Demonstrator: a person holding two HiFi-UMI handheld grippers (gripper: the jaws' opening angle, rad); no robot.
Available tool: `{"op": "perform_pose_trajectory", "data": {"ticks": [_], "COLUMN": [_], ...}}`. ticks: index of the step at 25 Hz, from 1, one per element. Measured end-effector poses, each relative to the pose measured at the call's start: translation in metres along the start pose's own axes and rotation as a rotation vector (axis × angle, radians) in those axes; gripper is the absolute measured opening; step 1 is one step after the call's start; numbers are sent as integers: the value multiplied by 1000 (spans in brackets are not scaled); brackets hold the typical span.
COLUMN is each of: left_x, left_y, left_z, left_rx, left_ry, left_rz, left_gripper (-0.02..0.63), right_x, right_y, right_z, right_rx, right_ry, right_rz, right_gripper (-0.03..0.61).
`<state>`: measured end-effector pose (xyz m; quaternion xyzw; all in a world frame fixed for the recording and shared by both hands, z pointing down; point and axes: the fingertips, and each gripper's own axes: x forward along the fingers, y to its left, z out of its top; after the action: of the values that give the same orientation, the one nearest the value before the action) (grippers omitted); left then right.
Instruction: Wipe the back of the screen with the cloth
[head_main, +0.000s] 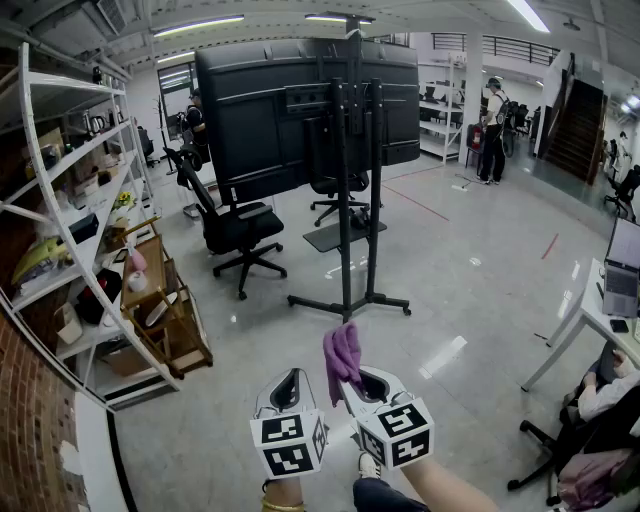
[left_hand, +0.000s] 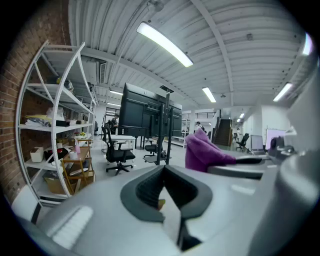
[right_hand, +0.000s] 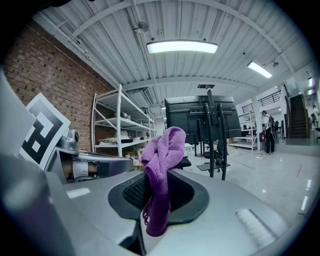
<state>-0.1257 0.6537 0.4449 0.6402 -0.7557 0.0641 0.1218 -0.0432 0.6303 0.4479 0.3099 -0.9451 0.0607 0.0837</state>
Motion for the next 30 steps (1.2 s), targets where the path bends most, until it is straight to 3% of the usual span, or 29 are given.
{"op": "perform_pose_trajectory", "data": {"ticks": [6,20,30], "left_x": [67,299,421], "left_y": [23,91,158], "left_z": [12,123,170], "left_rx": [5,30,24], "left_ry": [11,-48,-40], "left_rz": [21,149,165], "left_gripper": [8,8,8], "right_x": [66,283,423], "right_y": [-35,-163,-194], "right_z": [9,104,139], "right_rx": [5,-62,-129], "right_ry": [-1,-49,-53], "right_rz": [16,124,200], "right_gripper": [66,66,66]}}
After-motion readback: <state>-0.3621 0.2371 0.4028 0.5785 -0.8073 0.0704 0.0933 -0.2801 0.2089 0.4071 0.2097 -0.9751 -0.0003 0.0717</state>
